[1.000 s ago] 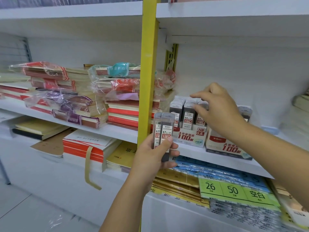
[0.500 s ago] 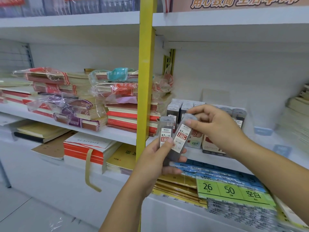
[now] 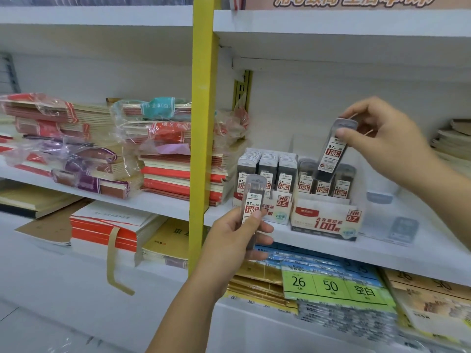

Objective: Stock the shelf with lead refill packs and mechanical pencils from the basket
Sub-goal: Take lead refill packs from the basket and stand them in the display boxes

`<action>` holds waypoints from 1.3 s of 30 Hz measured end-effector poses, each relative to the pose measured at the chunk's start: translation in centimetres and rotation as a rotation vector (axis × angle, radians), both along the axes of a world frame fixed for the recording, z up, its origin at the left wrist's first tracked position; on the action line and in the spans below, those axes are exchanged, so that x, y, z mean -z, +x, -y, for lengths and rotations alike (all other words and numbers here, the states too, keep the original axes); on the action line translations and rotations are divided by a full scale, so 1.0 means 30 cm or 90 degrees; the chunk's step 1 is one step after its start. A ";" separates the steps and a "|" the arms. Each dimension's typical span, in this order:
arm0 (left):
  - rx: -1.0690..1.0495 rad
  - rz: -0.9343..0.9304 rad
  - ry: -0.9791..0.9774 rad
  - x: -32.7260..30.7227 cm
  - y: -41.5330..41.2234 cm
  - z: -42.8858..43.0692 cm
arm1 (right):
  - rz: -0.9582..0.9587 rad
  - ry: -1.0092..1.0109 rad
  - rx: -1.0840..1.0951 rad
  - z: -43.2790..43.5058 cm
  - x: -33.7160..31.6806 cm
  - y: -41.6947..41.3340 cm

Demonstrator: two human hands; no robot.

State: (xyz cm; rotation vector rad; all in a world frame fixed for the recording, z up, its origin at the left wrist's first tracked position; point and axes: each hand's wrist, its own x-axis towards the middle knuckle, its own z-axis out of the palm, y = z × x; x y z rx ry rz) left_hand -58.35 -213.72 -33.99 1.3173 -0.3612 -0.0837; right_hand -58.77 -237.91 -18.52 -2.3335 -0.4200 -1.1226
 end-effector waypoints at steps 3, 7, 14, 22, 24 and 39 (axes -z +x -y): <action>0.018 0.003 0.009 0.007 0.000 0.038 | -0.041 -0.070 0.076 0.071 0.023 0.020; 0.032 0.003 0.027 0.010 0.002 0.074 | -0.065 -0.129 0.125 0.153 0.053 0.041; 0.041 -0.004 0.039 0.017 0.005 0.108 | -0.081 -0.160 0.163 0.198 0.116 0.078; 0.050 0.008 0.066 0.013 -0.002 0.128 | -0.023 -0.149 0.225 0.117 0.162 0.006; 0.057 0.017 0.073 0.010 -0.007 0.132 | -0.060 -0.082 0.126 0.052 0.171 -0.048; -0.335 0.503 0.426 -0.002 0.000 0.208 | 0.022 0.117 -0.055 0.105 0.065 -0.108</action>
